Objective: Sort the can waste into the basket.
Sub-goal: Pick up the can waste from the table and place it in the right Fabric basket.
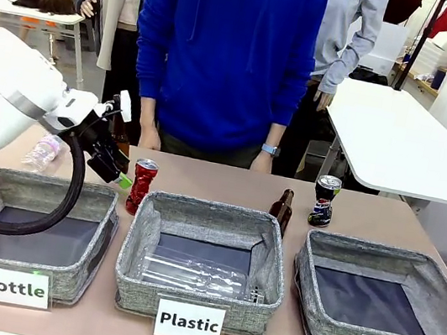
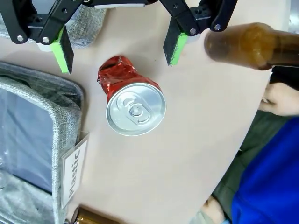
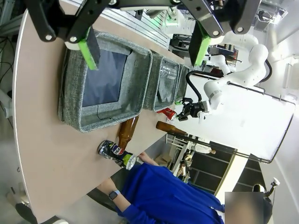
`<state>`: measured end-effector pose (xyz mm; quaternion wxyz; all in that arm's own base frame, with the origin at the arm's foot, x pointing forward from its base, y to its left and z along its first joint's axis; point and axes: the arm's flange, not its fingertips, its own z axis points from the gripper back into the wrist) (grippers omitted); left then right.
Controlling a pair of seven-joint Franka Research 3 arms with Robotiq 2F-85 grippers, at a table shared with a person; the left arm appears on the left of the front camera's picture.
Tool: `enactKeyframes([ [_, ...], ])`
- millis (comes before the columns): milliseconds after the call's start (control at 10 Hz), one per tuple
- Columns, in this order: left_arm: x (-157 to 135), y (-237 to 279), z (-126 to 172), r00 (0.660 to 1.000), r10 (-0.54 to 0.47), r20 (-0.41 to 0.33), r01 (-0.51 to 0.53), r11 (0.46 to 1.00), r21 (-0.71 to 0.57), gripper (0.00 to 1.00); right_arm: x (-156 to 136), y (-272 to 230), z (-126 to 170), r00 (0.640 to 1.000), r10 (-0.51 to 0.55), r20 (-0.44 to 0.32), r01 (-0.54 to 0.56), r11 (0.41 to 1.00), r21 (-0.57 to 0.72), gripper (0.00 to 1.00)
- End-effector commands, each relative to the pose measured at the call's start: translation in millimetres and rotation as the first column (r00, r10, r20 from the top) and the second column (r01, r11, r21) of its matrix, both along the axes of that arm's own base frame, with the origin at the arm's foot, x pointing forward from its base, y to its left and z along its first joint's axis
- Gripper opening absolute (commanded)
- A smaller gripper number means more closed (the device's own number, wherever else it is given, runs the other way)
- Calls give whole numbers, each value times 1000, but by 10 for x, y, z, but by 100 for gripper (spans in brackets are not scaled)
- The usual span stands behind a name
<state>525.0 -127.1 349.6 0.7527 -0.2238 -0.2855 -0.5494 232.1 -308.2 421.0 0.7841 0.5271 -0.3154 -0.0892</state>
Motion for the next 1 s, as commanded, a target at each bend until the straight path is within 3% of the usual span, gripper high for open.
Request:
enactKeyframes([
  [0, 104, -41, -104, 999, 11, -33, -10, 1000, 7, 100, 16, -26, 11, 999, 6, 37, -6, 1000, -3, 100],
  [300, 133, -85, -223, 999, 20, -44, -20, 1000, 5, 100, 16, -26, 11, 999, 6, 37, -6, 1000, -3, 100],
  [400, 1, 17, -98, 997, -11, -71, 10, 1000, -19, 100, 16, -26, 11, 999, 6, 37, -6, 1000, -3, 100],
  [700, -636, 1165, 894, 993, 113, 27, -107, 982, -158, 100, 16, -26, 11, 999, 6, 37, -6, 1000, -3, 100],
  [900, -1286, 1854, 1199, 996, 43, -76, -54, 987, -151, 100, 16, -26, 11, 999, 6, 37, -6, 1000, -3, 100],
])
